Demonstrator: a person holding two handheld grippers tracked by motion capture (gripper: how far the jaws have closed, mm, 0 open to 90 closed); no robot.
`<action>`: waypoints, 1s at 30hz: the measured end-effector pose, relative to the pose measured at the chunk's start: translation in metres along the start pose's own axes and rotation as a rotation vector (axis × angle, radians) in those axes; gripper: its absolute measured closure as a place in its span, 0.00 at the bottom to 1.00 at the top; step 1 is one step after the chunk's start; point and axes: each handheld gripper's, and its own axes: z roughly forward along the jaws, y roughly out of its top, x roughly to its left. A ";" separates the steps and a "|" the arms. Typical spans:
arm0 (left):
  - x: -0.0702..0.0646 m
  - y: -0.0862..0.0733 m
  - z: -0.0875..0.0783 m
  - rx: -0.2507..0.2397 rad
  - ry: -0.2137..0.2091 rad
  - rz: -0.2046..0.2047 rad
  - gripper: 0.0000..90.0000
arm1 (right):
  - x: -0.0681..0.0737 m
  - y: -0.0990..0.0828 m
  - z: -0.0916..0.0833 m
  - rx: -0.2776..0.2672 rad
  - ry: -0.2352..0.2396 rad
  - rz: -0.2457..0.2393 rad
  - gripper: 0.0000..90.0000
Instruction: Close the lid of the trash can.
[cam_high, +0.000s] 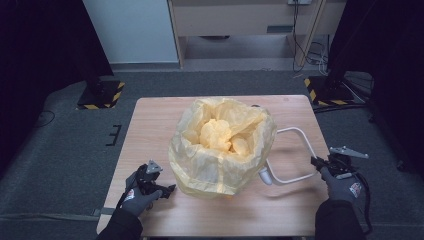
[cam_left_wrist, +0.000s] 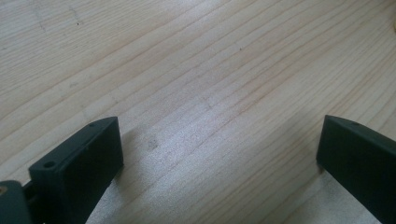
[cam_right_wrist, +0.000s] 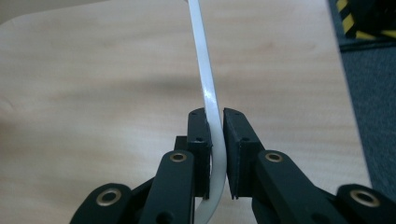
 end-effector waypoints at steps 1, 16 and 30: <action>0.000 0.000 0.000 -0.003 0.001 0.000 0.00 | 0.000 0.003 -0.003 -0.024 0.002 0.011 0.91; 0.002 -0.001 -0.003 -0.016 0.013 -0.016 0.06 | 0.002 0.025 -0.025 -0.213 0.006 0.078 0.91; 0.006 0.000 -0.010 -0.026 0.016 -0.047 0.22 | 0.013 0.046 -0.038 -0.358 -0.024 0.091 0.91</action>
